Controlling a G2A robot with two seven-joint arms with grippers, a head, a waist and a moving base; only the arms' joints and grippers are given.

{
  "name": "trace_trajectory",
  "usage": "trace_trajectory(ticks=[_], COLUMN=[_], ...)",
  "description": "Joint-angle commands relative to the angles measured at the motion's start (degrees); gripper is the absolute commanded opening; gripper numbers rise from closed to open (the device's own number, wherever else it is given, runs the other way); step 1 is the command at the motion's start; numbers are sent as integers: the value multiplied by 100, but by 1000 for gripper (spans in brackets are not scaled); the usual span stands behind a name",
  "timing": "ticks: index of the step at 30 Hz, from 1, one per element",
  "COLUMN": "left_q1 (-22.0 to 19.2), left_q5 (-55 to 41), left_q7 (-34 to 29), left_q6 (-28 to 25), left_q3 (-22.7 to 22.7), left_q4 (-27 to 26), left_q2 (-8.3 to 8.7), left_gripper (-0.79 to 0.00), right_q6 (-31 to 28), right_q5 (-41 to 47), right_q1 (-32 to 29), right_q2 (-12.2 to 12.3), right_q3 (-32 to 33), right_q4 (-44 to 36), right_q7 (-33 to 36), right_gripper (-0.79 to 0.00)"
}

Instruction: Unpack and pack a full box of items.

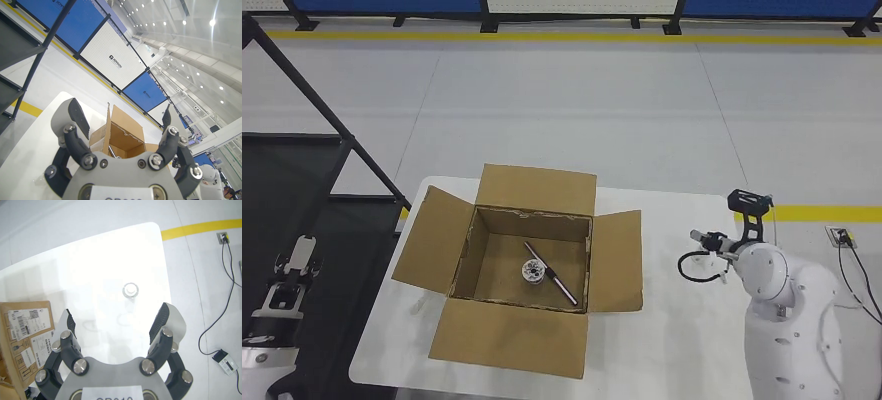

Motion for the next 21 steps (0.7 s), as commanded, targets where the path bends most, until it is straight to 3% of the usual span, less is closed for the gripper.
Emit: trace_trajectory(ticks=[1,5,11,13,14,15,19,21], left_q1=[0,0,0,0,0,0,0,0], left_q5=[0,0,0,0,0,0,0,0], left_q7=[0,0,0,0,0,0,0,0], left_q6=[0,0,0,0,0,0,0,0], left_q3=[0,0,0,0,0,0,0,0], left_q4=[0,0,0,0,0,0,0,0], left_q2=[0,0,0,0,0,0,0,0], left_gripper=[0,0,0,0,0,0,0,0], right_q6=[-130,-295,-177,-162,-153,-153,-193,-179], right_q5=[149,174,5,0,-1,-4,60,110], right_q1=[187,478,806,880,922,969,1084,1080], right_q2=[30,95,157,175,186,197,237,251], right_q3=[83,162,100,84,87,89,99,98], right_q4=[478,1149,1896,2099,2196,2288,2544,2544], right_q7=[-56,-179,-419,-474,-498,-519,-592,-639], right_gripper=[0,-9,-123,-228,-354,-413,-582,-631])
